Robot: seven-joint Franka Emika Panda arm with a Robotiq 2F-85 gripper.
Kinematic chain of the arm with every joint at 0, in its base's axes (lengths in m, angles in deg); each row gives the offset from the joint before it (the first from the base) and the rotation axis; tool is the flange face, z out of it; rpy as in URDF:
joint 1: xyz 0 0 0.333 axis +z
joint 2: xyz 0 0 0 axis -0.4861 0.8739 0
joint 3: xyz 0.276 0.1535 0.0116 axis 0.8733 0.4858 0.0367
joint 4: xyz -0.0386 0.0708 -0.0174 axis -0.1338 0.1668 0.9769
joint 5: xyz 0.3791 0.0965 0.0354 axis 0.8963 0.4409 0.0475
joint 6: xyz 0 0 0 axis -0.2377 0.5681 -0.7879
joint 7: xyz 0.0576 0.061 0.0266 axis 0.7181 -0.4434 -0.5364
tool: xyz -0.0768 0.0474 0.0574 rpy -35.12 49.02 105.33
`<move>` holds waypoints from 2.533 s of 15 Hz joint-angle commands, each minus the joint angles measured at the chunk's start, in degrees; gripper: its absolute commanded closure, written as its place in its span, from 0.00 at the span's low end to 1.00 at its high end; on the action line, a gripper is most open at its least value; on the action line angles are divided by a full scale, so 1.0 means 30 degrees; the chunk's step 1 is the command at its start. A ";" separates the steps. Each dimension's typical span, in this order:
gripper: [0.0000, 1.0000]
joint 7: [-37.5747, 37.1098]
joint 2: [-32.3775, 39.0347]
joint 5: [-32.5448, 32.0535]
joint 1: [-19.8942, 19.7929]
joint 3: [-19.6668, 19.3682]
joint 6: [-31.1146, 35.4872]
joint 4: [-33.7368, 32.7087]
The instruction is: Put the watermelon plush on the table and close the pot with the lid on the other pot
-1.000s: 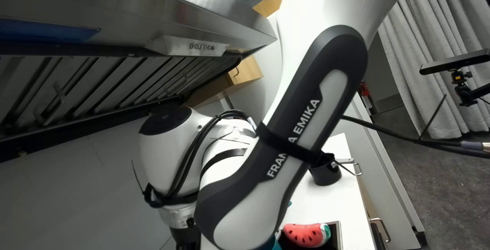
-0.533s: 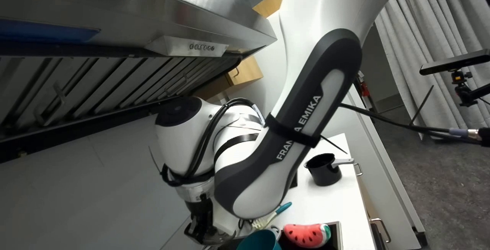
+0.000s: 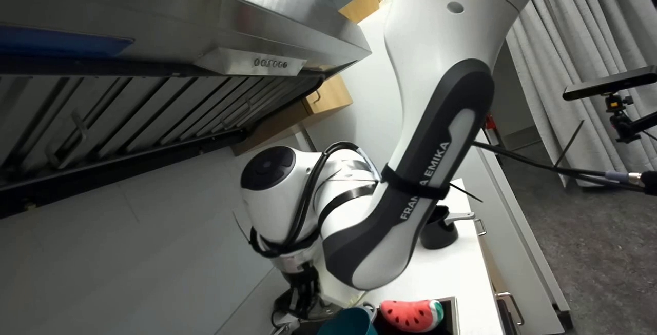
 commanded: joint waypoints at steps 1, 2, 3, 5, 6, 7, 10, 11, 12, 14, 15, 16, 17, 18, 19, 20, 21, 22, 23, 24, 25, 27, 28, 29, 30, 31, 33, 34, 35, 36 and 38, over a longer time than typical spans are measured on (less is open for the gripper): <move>0.97 0.0042 -0.0347 -0.0990 -0.0228 0.0348 -0.0325 0.0768; 0.97 0.0128 -0.0325 -0.1113 -0.0253 0.0429 -0.0395 0.0840; 0.97 0.0234 -0.0282 -0.1185 -0.0266 0.0506 -0.0478 0.0857; 0.97 0.0423 -0.0224 -0.1332 -0.0306 0.0697 -0.0669 0.0795; 0.97 0.0540 -0.0196 -0.1351 -0.0298 0.0791 -0.0831 0.0759; 0.97 0.0657 -0.0210 -0.1371 -0.0281 0.0861 -0.0928 0.0773; 0.97 0.1080 -0.0256 -0.1630 -0.0221 0.1021 -0.1343 0.0901; 0.97 0.1202 -0.0281 -0.1823 -0.0218 0.1068 -0.1515 0.0981; 0.97 0.1287 -0.0301 -0.2093 -0.0219 0.1129 -0.1690 0.1061; 0.97 0.1442 -0.0342 -0.2636 -0.0284 0.1316 -0.1998 0.1165; 0.97 0.1432 -0.0348 -0.2897 -0.0325 0.1420 -0.2179 0.1170; 0.97 0.1446 -0.0336 -0.3056 -0.0397 0.1585 -0.2432 0.1136; 0.97 0.1409 -0.0333 -0.3229 -0.0439 0.1721 -0.2670 0.1127; 0.97 0.1366 -0.0310 -0.3411 -0.0440 0.1844 -0.2928 0.1091; 0.97 0.1377 -0.0302 -0.3542 -0.0484 0.1977 -0.3138 0.1085; 0.97 0.1392 -0.0308 -0.3700 -0.0544 0.2129 -0.3299 0.1077; 0.97 0.1387 -0.0286 -0.3787 -0.0591 0.2259 -0.3472 0.1027; 0.97 0.1379 -0.0283 -0.3880 -0.0642 0.2391 -0.3645 0.1007; 0.78 0.1383 -0.0275 -0.3930 -0.0707 0.2527 -0.3795 0.0978; 0.60 0.1398 -0.0269 -0.3930 -0.0768 0.2652 -0.3936 0.0954; 0.53 0.1395 -0.0248 -0.3893 -0.0814 0.2761 -0.4011 0.0939; 0.39 0.1363 -0.0248 -0.3866 -0.0905 0.2923 -0.4053 0.0923; 0.31 0.1353 -0.0247 -0.3843 -0.0953 0.3006 -0.4068 0.0909; 0.24 0.1351 -0.0246 -0.3834 -0.0989 0.3065 -0.4094 0.0899; 0.16 0.1331 -0.0243 -0.3828 -0.1015 0.3111 -0.4120 0.0883; 0.08 0.1326 -0.0246 -0.3828 -0.1046 0.3160 -0.4127 0.0884; 0.00 0.1245 -0.0260 -0.3791 -0.1089 0.3224 -0.4144 0.0866; 0.00 0.1234 -0.0278 -0.3704 -0.1135 0.3284 -0.4166 0.0858; 0.00 0.1232 -0.0280 -0.3708 -0.1166 0.3303 -0.4146 0.0862; 0.00 0.1228 -0.0299 -0.3713 -0.1180 0.3325 -0.4134 0.0880; 0.00 0.1160 -0.0346 -0.3602 -0.1234 0.3371 -0.4121 0.0927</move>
